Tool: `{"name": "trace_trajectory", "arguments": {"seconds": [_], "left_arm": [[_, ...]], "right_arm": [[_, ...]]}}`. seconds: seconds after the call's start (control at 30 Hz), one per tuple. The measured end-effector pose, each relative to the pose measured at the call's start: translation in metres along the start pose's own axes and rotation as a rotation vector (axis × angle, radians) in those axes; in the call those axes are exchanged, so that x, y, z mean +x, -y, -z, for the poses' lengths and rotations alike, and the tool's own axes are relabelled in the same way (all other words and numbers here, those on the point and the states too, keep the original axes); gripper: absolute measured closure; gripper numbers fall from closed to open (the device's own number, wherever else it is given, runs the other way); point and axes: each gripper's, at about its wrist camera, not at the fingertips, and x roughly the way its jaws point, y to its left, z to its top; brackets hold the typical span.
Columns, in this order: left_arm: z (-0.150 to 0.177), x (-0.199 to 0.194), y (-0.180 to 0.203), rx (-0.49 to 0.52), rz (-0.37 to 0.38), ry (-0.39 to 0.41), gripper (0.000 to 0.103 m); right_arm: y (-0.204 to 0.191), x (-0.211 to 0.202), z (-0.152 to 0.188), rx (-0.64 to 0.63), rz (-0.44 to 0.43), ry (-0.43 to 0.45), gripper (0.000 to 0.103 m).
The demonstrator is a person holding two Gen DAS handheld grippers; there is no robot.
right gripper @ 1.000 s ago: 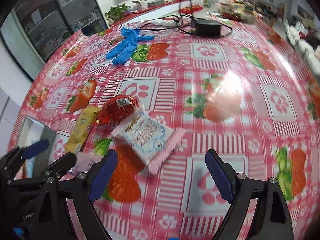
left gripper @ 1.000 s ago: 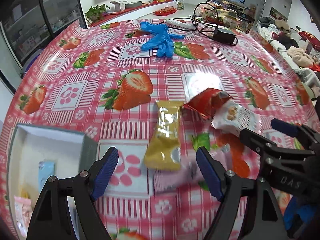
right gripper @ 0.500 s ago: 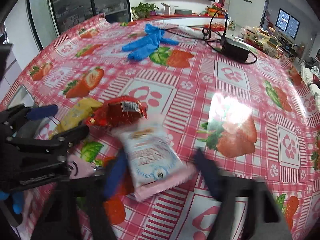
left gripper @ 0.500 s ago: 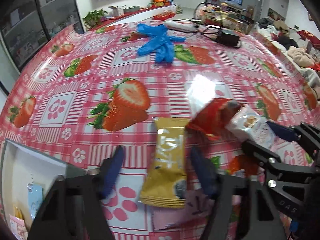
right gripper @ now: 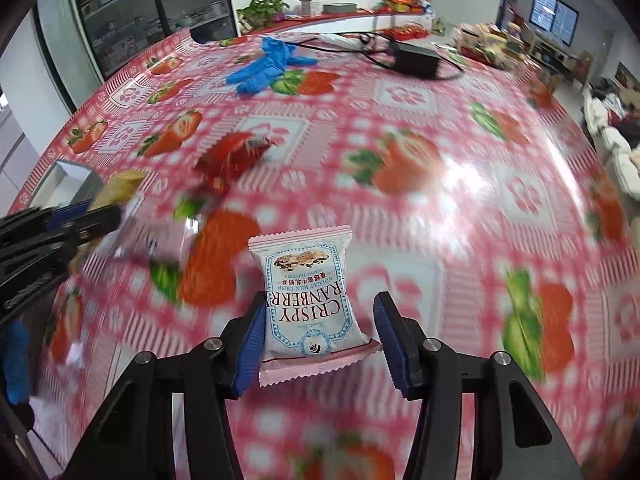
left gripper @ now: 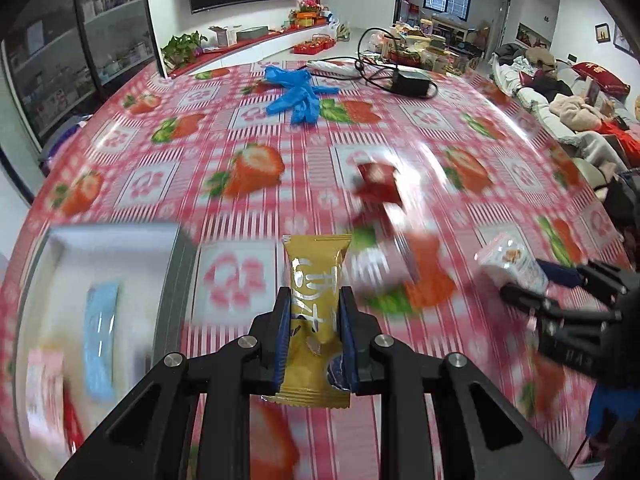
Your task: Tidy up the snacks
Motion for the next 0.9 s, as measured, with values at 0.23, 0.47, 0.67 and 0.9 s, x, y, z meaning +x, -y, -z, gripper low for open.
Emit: {"name": "trace_trajectory", "arguments": {"seconds": [0.23,0.47,0.67,0.9], "left_arm": [[0.076,-0.023,0.014,-0.021,-0.022,-0.056,0.077],[0.098,-0.03,0.017,0.004,-0.099,-0.006,0.016],[0.098,-0.013,0.009,-0.062,-0.058,-0.02,0.004],[0.101,-0.009,0.012,-0.043,-0.05,0.045,0.0]], "right_arm": [[0.001,-0.036,0.064,0.073,0.022,-0.017,0.049],[-0.012,-0.048,0.105,0.05,0.065,-0.004,0.003],[-0.007,-0.032,0.093,0.06,0.074,0.0,0.003],[-0.009,-0.026,0.094,0.051,0.087,0.066,0.0]]}}
